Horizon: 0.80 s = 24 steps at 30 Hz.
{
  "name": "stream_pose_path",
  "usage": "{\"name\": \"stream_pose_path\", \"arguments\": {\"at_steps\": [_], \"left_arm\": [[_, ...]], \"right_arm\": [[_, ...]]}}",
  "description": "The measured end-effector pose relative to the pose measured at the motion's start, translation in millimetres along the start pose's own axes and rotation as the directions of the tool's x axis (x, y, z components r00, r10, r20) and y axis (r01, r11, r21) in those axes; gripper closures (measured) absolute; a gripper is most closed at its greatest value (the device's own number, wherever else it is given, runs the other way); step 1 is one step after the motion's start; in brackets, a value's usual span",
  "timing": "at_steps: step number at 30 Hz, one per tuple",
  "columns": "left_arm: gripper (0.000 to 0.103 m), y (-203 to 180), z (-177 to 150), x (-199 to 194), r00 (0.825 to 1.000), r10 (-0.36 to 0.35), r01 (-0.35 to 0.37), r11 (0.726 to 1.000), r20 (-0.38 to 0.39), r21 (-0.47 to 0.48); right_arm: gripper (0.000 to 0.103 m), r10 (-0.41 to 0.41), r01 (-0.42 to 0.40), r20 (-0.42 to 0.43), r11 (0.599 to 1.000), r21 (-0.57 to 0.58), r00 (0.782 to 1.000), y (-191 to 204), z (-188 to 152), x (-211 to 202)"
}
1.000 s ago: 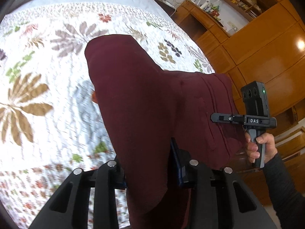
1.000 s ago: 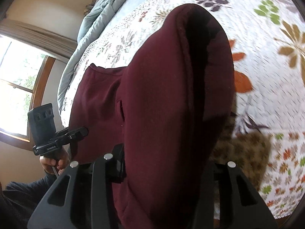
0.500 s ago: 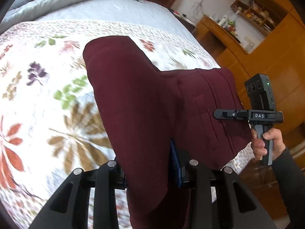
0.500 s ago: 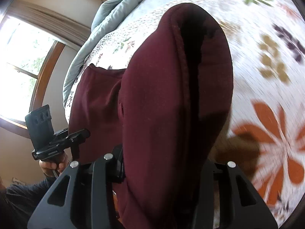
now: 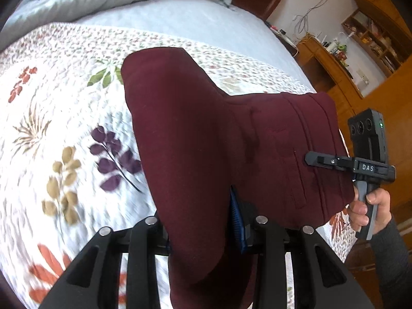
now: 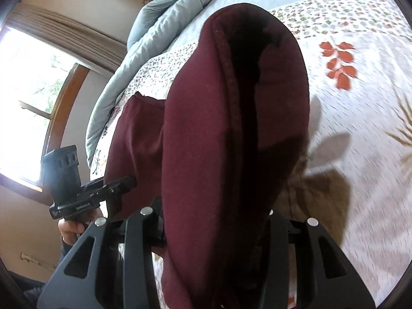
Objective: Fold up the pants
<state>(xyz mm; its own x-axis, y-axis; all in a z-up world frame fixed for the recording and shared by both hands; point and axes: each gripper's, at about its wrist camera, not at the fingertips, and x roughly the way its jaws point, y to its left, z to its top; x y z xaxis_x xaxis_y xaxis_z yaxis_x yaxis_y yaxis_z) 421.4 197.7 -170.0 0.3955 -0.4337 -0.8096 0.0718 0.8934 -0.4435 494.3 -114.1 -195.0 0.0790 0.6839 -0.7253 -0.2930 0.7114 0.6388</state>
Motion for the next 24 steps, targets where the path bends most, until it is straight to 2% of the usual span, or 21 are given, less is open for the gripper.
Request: {"name": "stream_pose_path", "arguments": {"at_steps": [6,9,15,17,18,19,21,22,23,24], "left_arm": [[0.067,30,-1,34,0.998,-0.036,0.033,0.998,-0.053,-0.061],[0.064,37,-8,38,0.997,-0.064,0.06,0.995,-0.043,-0.081],[0.047,51,-31,30,0.996,-0.082,0.084,0.99,0.025,-0.112],[0.042,52,-33,19,0.999,-0.009,0.014,0.99,0.037,-0.139],[0.041,52,-34,9,0.997,0.042,-0.033,0.988,0.058,-0.151],[0.039,52,-37,-4,0.993,0.064,-0.048,0.986,0.097,-0.16],[0.036,43,-46,-32,0.978,0.071,-0.038,0.986,0.199,-0.161],[0.035,36,-52,-44,0.967,0.055,-0.02,0.99,0.249,-0.139],[0.035,25,-59,-53,0.955,0.008,0.021,0.995,0.297,-0.095],[0.035,18,-65,-58,0.945,-0.041,0.062,0.997,0.325,-0.055]], "right_arm": [[0.063,0.002,-0.001,-0.016,0.998,0.066,1.0,-17,10,25],[0.062,0.021,-0.018,-0.024,0.994,0.106,0.999,-34,5,30],[0.048,0.102,-0.102,0.008,0.977,0.187,0.995,-61,-5,38],[0.034,0.097,-0.095,0.001,0.977,0.189,0.995,-57,-4,31],[0.031,0.076,-0.074,-0.004,0.981,0.18,0.997,-56,-2,25],[0.03,0.049,-0.048,0.002,0.985,0.168,0.999,-54,-1,15],[0.032,-0.044,0.034,0.062,0.987,0.16,0.997,-54,7,-14],[0.043,-0.107,0.089,0.107,0.983,0.159,0.989,-53,9,-30],[0.054,-0.123,0.098,0.176,0.984,0.147,0.977,-46,13,-49],[0.058,-0.094,0.068,0.204,0.989,0.131,0.974,-38,17,-57]]}}
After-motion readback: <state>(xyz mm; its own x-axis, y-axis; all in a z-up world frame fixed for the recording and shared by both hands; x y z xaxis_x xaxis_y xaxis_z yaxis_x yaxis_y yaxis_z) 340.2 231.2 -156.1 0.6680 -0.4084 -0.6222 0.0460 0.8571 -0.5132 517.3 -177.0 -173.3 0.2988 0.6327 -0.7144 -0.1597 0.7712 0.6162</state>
